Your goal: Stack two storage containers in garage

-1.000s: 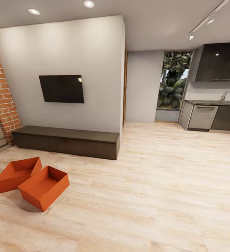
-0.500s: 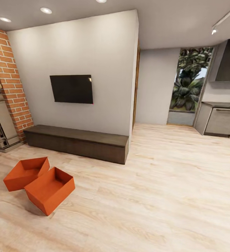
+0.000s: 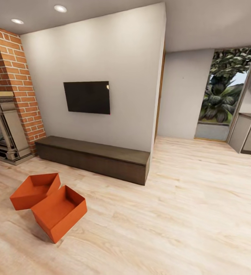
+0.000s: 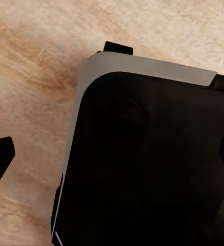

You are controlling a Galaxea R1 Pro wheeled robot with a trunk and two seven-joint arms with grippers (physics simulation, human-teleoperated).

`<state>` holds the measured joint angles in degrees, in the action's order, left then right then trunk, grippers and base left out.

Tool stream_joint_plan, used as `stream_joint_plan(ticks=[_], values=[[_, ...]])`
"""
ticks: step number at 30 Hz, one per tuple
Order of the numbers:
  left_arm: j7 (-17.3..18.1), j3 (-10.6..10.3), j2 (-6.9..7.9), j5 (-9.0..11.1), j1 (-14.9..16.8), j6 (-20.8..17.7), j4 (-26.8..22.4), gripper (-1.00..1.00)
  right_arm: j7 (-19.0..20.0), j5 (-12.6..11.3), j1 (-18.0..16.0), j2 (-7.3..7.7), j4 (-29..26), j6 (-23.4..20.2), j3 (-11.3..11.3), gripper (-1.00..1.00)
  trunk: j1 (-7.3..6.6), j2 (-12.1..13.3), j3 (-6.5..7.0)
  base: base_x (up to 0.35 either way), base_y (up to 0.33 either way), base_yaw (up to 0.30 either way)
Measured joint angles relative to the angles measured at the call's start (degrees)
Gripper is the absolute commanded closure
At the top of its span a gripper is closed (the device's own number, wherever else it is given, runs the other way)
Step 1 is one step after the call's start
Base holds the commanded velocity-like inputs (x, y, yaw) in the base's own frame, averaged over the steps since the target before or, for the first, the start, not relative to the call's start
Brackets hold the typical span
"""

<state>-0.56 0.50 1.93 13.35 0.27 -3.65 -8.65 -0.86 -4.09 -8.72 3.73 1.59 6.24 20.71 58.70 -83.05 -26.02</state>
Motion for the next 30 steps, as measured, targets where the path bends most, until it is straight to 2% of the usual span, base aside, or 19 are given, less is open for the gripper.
stream_joint_plan(ticks=[10, 24, 30], values=[[0.03, 0.00, 0.00, 0.00, 0.00, 0.14, 0.00, -1.00, 0.05, 0.11, 0.00, -0.11, 0.00, -0.18, 0.05, -1.00, 0.00, 0.00, 0.00, 0.323, -0.005, 0.001], [0.02, 0.00, 0.05, 0.00, 0.00, 0.28, 0.00, -1.00, 0.63, -0.05, 0.00, -0.47, 0.00, -0.54, -0.25, -1.00, 0.00, 0.00, 0.00, 0.320, -0.086, 0.003], [0.02, 0.00, 0.00, -0.06, -0.01, 0.37, -0.01, -1.00, 0.57, -0.05, -0.01, -0.38, 0.00, -0.30, -0.26, -1.00, 0.01, 0.00, 0.00, 0.288, -0.145, 0.200]])
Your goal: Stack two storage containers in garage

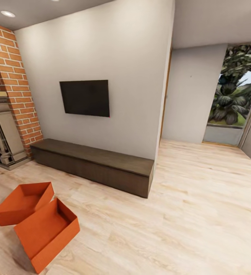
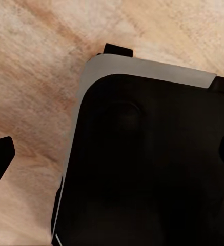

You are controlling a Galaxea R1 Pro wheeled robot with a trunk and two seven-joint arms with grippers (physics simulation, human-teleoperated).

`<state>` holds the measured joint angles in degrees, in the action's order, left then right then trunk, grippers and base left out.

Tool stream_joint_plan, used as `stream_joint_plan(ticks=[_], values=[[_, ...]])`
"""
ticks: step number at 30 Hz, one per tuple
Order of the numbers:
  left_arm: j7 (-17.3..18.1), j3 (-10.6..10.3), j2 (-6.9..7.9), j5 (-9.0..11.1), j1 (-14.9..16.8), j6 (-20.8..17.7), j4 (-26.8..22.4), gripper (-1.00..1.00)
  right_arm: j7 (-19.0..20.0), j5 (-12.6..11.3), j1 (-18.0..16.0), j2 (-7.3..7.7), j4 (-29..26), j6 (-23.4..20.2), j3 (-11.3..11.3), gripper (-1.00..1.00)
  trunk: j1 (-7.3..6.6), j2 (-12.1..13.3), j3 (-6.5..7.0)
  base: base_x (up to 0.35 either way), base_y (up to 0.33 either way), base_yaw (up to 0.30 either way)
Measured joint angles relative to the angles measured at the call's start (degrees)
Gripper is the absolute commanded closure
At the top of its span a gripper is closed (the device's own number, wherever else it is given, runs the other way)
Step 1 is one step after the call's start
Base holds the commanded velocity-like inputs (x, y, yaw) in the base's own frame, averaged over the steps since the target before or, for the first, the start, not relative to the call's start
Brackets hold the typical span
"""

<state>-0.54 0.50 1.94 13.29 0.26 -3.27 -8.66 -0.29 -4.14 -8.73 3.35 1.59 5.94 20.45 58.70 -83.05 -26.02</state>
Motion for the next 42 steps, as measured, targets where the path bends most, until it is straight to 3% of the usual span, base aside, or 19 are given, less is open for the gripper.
stream_joint_plan(ticks=[21, 42], values=[[0.04, 0.00, -0.09, -0.07, 0.00, 0.17, -0.01, -1.00, -0.35, -0.11, 0.00, 0.15, 0.00, 0.18, 0.00, -1.00, 0.01, 0.00, 0.00, 0.232, -0.152, 0.269], [0.01, 0.16, -0.33, 0.06, 0.00, 0.17, -0.57, -1.00, -0.35, -0.29, 0.00, 0.33, 0.00, 0.21, -0.09, -1.00, 0.02, 0.00, 0.00, 0.032, -0.006, 0.269]])
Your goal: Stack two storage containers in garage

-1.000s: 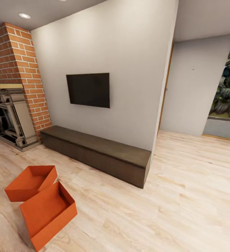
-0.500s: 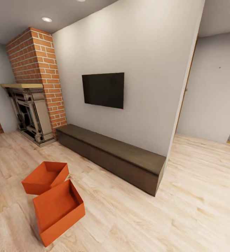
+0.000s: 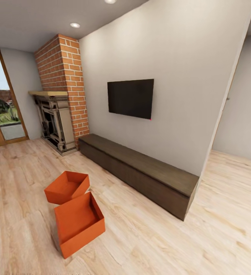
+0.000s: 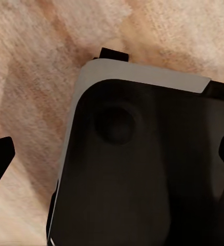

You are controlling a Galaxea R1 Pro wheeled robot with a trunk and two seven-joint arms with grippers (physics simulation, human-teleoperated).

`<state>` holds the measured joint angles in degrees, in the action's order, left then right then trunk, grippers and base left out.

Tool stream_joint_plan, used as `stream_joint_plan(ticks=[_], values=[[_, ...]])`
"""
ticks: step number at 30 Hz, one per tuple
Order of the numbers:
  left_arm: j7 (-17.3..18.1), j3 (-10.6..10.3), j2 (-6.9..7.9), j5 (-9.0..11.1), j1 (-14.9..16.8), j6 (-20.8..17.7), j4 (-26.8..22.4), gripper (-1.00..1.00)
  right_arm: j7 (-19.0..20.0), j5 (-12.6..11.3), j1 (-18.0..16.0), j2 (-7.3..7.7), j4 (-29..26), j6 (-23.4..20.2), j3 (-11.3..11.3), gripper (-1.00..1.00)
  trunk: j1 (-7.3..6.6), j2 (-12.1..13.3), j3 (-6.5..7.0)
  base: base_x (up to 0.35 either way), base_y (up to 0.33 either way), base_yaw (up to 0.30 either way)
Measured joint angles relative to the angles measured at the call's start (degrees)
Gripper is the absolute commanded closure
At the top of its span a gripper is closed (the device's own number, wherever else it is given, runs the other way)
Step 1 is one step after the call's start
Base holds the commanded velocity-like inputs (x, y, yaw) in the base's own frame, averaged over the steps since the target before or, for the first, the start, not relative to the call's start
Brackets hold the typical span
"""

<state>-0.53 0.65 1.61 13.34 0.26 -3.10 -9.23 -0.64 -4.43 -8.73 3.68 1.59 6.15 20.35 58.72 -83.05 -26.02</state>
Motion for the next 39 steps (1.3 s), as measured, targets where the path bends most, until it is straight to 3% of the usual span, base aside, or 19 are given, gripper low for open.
stream_joint_plan(ticks=[21, 39], values=[[0.05, -0.08, -0.01, -0.07, 0.00, 0.00, 0.35, -1.00, -0.10, -0.28, 0.00, -0.04, 0.00, -0.09, -0.15, -1.00, -0.02, 0.00, 0.00, 0.300, -0.028, 0.269], [0.05, -0.04, -0.02, -0.07, 0.00, 0.00, -0.15, -1.00, -0.09, -0.35, 0.00, 0.12, 0.00, -0.09, -0.27, -1.00, 0.01, 0.00, 0.00, 0.034, -0.009, 0.269]])
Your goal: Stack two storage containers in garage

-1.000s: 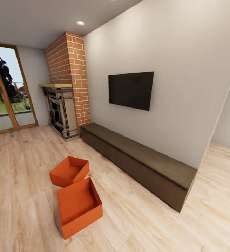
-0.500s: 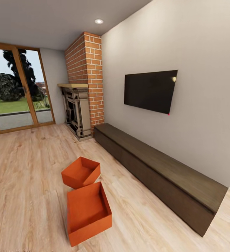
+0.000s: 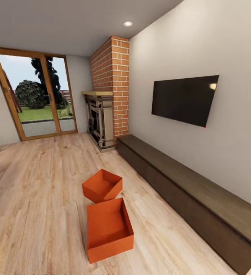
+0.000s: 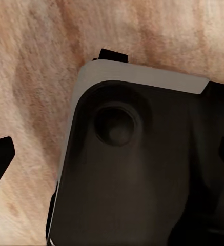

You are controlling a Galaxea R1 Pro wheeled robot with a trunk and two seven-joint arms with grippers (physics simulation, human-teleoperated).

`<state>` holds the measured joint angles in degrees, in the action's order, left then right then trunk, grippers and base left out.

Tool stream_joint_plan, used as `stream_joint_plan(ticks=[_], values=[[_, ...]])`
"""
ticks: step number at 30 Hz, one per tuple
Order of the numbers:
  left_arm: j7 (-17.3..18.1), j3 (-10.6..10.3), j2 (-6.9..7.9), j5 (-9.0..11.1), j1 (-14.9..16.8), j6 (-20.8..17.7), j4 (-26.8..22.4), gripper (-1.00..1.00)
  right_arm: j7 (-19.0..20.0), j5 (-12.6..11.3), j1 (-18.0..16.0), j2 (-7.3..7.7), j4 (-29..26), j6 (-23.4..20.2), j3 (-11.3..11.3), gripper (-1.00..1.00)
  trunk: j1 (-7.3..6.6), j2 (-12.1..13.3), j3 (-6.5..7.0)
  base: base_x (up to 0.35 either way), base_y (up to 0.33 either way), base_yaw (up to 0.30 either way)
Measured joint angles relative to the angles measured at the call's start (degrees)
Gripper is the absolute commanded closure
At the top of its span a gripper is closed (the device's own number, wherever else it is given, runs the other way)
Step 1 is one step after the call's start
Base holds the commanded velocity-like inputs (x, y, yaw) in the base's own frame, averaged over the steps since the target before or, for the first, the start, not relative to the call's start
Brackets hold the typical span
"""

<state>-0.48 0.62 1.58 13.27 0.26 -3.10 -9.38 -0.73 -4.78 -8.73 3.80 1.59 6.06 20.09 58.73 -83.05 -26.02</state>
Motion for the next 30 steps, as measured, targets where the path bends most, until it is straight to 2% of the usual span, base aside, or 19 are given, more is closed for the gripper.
stream_joint_plan(ticks=[7, 23, 30], values=[[0.00, -0.04, 0.08, 0.00, 0.00, 0.00, 0.36, -1.00, 0.13, 0.00, 0.00, 0.00, 0.00, 0.02, 0.00, -1.00, -0.03, -0.01, 0.00, 0.226, 0.000, 0.203], [0.00, -0.06, 0.08, 0.00, 0.01, 0.00, 0.54, -1.00, -0.07, 0.67, 0.00, 0.11, 0.00, 0.14, 0.76, -1.00, -0.03, 0.00, 0.00, 0.317, 0.000, 0.006], [0.00, -0.04, 0.09, 0.01, 0.00, 0.00, 0.50, -1.00, -0.13, 0.56, 0.00, -0.29, 0.00, -0.24, 0.78, -1.00, -0.02, 0.00, 0.00, 0.288, 0.000, 0.043]])
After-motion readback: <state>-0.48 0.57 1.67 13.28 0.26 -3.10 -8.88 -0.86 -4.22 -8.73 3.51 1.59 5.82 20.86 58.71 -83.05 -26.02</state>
